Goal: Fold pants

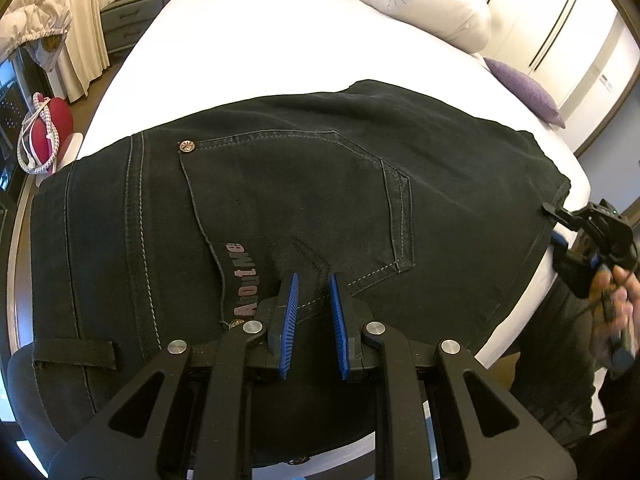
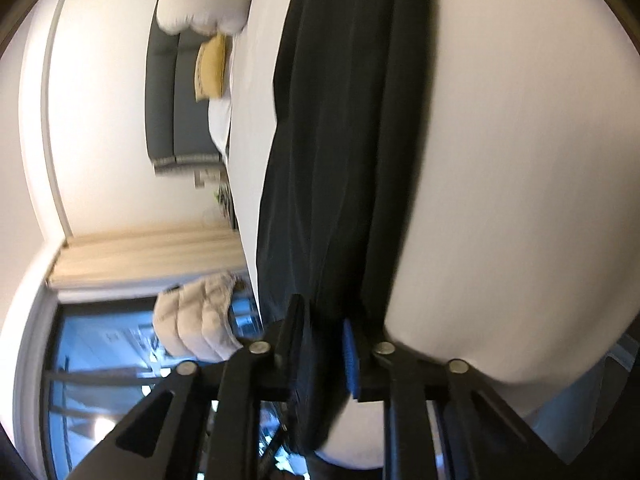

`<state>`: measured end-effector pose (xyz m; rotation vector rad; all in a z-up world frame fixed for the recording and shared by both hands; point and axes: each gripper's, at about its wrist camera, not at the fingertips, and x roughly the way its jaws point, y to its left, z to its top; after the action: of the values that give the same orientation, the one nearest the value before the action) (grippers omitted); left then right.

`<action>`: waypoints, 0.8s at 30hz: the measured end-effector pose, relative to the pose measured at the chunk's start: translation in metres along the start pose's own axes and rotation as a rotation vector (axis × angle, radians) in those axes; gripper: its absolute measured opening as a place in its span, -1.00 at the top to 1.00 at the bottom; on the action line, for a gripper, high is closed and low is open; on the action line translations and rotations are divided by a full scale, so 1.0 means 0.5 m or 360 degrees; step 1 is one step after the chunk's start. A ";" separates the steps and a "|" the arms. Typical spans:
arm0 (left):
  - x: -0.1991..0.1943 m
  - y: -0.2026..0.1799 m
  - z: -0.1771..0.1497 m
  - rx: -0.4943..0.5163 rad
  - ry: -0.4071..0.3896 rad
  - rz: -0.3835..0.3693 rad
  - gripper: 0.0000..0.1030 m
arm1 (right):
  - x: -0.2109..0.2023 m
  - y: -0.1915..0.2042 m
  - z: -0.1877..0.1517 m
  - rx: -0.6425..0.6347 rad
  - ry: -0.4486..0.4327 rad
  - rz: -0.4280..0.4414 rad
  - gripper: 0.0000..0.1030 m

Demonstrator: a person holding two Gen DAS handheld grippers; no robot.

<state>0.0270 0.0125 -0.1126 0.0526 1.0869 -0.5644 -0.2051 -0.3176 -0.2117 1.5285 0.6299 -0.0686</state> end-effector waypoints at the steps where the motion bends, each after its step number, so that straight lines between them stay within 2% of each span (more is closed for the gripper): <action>1: 0.000 0.000 0.000 0.0000 0.0002 -0.0001 0.69 | -0.001 -0.003 0.005 0.0007 -0.0002 -0.0018 0.94; 5: 0.001 0.000 0.002 0.0009 0.0007 -0.0003 0.69 | -0.011 -0.002 -0.006 -0.0036 -0.0036 -0.0104 0.97; 8: 0.000 0.005 0.004 0.0006 0.0016 -0.0019 0.69 | -0.018 -0.011 -0.012 -0.0010 -0.0055 -0.0085 0.98; 11: 0.002 0.011 0.006 -0.0008 0.0017 -0.0042 0.69 | -0.008 0.000 -0.006 -0.0081 -0.0046 -0.0078 0.97; 13: 0.001 0.012 0.006 -0.0008 0.0014 -0.0042 0.69 | -0.010 0.010 0.006 -0.0115 -0.0082 -0.0082 0.94; 15: 0.002 0.012 0.005 -0.0017 0.0011 -0.0044 0.69 | -0.020 0.004 0.030 -0.0058 -0.0127 -0.0027 0.80; 19: 0.001 0.012 0.004 -0.0013 0.0014 -0.0042 0.69 | -0.047 0.002 0.084 -0.0019 -0.0249 0.0005 0.79; 20: 0.001 0.012 0.004 -0.0013 0.0014 -0.0041 0.69 | -0.055 -0.003 0.097 0.0010 -0.0278 0.0024 0.84; 21: 0.001 0.012 0.004 -0.0013 0.0015 -0.0041 0.69 | -0.062 -0.010 0.110 0.0039 -0.0302 0.0030 0.98; 24: 0.001 0.012 0.004 -0.0012 0.0016 -0.0040 0.69 | -0.076 -0.027 0.124 0.0077 -0.0327 0.0000 0.99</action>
<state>0.0316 0.0166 -0.1135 0.0354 1.1008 -0.5832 -0.2218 -0.3895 -0.2130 1.5448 0.4668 -0.2394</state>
